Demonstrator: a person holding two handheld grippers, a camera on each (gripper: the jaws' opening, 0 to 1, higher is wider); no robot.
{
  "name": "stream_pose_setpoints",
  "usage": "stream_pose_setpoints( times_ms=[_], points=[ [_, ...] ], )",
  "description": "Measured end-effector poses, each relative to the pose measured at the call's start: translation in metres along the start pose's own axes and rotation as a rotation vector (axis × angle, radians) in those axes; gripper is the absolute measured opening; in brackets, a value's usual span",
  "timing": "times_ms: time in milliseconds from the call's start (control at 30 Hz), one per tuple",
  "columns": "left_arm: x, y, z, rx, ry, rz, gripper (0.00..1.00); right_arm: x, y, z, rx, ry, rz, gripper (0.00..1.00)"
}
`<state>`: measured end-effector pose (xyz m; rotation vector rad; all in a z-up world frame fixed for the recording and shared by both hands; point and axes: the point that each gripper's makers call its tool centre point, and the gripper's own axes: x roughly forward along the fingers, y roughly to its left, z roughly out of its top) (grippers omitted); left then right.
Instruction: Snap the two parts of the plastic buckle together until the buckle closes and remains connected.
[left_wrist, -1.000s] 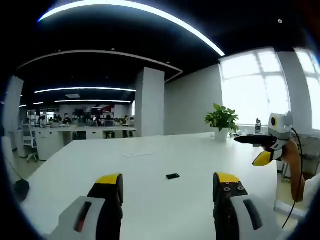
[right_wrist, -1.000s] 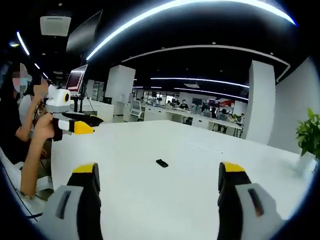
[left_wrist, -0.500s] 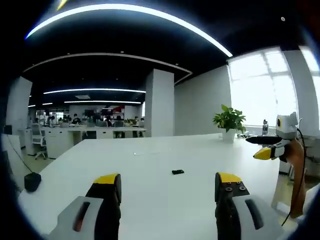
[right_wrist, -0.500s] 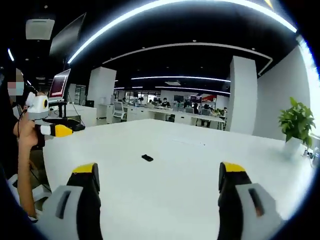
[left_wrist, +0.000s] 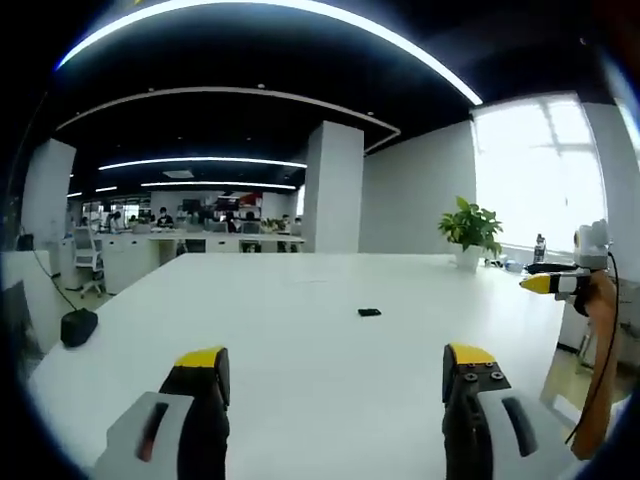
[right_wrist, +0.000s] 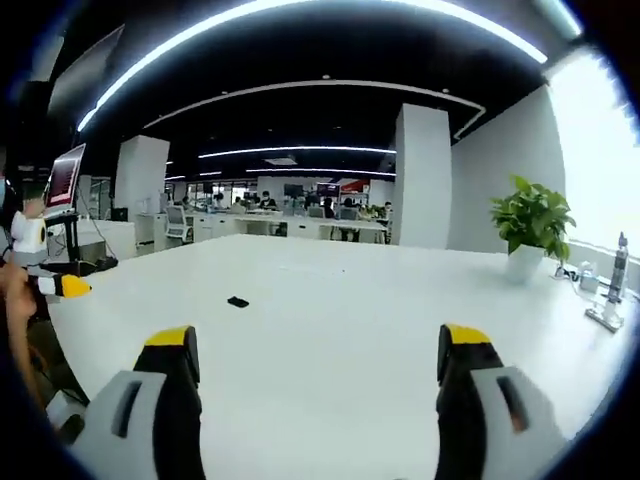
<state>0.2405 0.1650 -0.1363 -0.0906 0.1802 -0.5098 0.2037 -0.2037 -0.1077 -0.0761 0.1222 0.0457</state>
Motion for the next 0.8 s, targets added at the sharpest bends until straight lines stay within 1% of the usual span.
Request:
stream_pose_setpoints(
  times_ms=[33, 67, 167, 267, 300, 367, 467, 600, 700, 800],
  points=[
    [-0.001, 0.001, 0.001, 0.002, -0.003, 0.006, 0.91, -0.001, -0.001, -0.005, 0.003, 0.009, -0.005, 1.0],
    [-0.002, 0.001, 0.002, 0.004, -0.005, 0.012, 0.91, -0.002, -0.003, -0.014, -0.003, 0.031, -0.013, 1.0],
    [-0.007, 0.001, 0.004, 0.009, -0.016, 0.023, 0.93, -0.005, -0.013, -0.03, -0.002, 0.052, -0.058, 1.0],
    [-0.014, 0.001, 0.009, -0.006, -0.045, 0.047, 0.95, -0.009, -0.02, -0.043, -0.008, 0.088, -0.063, 1.0],
    [-0.016, 0.001, 0.009, -0.008, -0.047, 0.055, 0.96, -0.01, -0.022, -0.044, -0.006, 0.091, -0.067, 1.0],
    [-0.021, 0.009, 0.012, -0.002, -0.041, 0.115, 0.96, -0.015, -0.028, -0.044, 0.003, 0.082, -0.083, 1.0],
    [-0.026, 0.015, 0.012, 0.006, -0.028, 0.167, 0.96, -0.019, -0.029, -0.042, 0.016, 0.06, -0.08, 1.0],
    [-0.029, 0.015, 0.014, -0.002, -0.032, 0.181, 0.95, -0.026, -0.03, -0.041, 0.014, 0.051, -0.078, 1.0],
    [-0.033, 0.006, 0.026, -0.031, -0.09, 0.163, 0.95, -0.029, -0.032, -0.038, 0.001, 0.046, -0.091, 1.0],
    [-0.033, 0.001, 0.032, -0.024, -0.109, 0.159, 0.94, -0.032, -0.029, -0.034, -0.01, 0.039, -0.095, 1.0]
  ],
)
